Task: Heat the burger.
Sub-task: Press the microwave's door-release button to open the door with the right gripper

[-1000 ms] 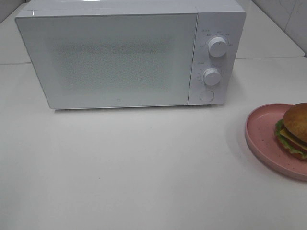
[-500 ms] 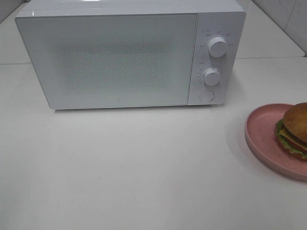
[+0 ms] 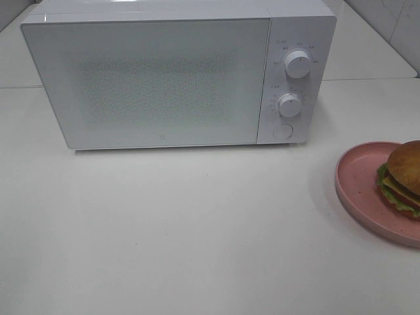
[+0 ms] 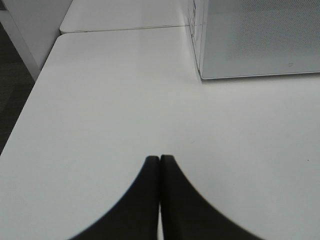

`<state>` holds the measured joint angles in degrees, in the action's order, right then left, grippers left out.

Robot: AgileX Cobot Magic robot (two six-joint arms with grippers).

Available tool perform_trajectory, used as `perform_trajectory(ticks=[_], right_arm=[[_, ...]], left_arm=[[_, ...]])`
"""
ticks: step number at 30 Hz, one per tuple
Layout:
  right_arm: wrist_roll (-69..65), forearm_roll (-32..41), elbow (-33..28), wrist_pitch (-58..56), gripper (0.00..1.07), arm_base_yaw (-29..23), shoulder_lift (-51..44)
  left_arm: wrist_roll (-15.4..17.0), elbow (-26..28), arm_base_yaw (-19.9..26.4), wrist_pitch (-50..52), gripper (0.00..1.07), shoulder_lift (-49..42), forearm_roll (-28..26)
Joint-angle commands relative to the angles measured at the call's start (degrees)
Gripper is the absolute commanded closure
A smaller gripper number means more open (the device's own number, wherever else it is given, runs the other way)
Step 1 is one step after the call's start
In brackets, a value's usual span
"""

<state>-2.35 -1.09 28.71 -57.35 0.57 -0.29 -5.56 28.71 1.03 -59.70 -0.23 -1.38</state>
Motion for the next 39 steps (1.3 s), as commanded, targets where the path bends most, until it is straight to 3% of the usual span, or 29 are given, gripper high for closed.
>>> perform_trajectory(ticks=[1, 19, 39], right_arm=[[-0.2, 0.3, -0.2, 0.1, 0.46, 0.2, -0.9], [-0.2, 0.3, 1.4, 2.6, 0.46, 0.2, 1.4], [-0.2, 0.7, 2.5, 26.4, 0.46, 0.2, 29.2]], left_arm=[[0.1, -0.1, 0.2, 0.2, 1.06, -1.3, -0.2], [0.1, -0.1, 0.2, 0.2, 1.06, -1.3, -0.2], [0.1, -0.1, 0.2, 0.2, 1.06, -1.3, -0.2]])
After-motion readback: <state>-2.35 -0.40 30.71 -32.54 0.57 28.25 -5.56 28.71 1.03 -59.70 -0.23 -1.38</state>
